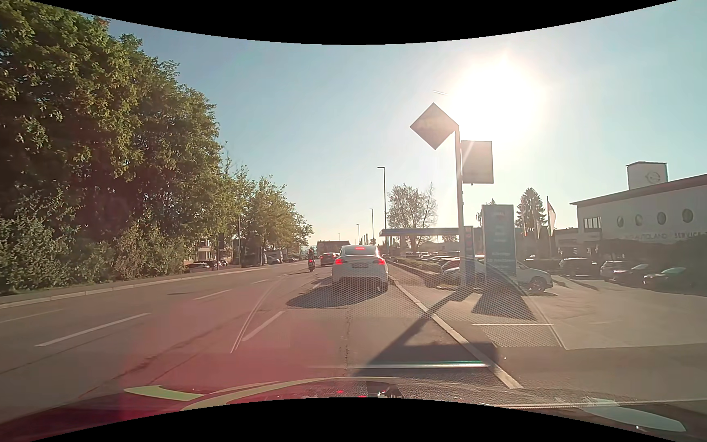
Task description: Follow the waypoints while adhering to traffic rules and regulations
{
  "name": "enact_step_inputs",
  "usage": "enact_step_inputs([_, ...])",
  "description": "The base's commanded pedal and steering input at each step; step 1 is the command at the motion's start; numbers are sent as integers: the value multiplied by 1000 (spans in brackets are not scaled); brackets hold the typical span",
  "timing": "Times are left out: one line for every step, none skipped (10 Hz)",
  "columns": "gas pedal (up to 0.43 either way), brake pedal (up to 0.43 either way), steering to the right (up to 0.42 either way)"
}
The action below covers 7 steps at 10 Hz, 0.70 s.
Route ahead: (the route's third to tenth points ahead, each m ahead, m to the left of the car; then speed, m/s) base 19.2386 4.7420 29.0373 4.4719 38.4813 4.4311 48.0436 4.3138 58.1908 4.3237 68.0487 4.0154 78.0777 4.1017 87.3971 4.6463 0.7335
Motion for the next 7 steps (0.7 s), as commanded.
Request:
enact_step_inputs([0,256,-1])
enact_step_inputs([0,256,-1])
enact_step_inputs([0,256,-1])
enact_step_inputs([0,256,-1])
enact_step_inputs([0,256,-1])
enact_step_inputs([0,256,-1])
enact_step_inputs([0,256,-1])
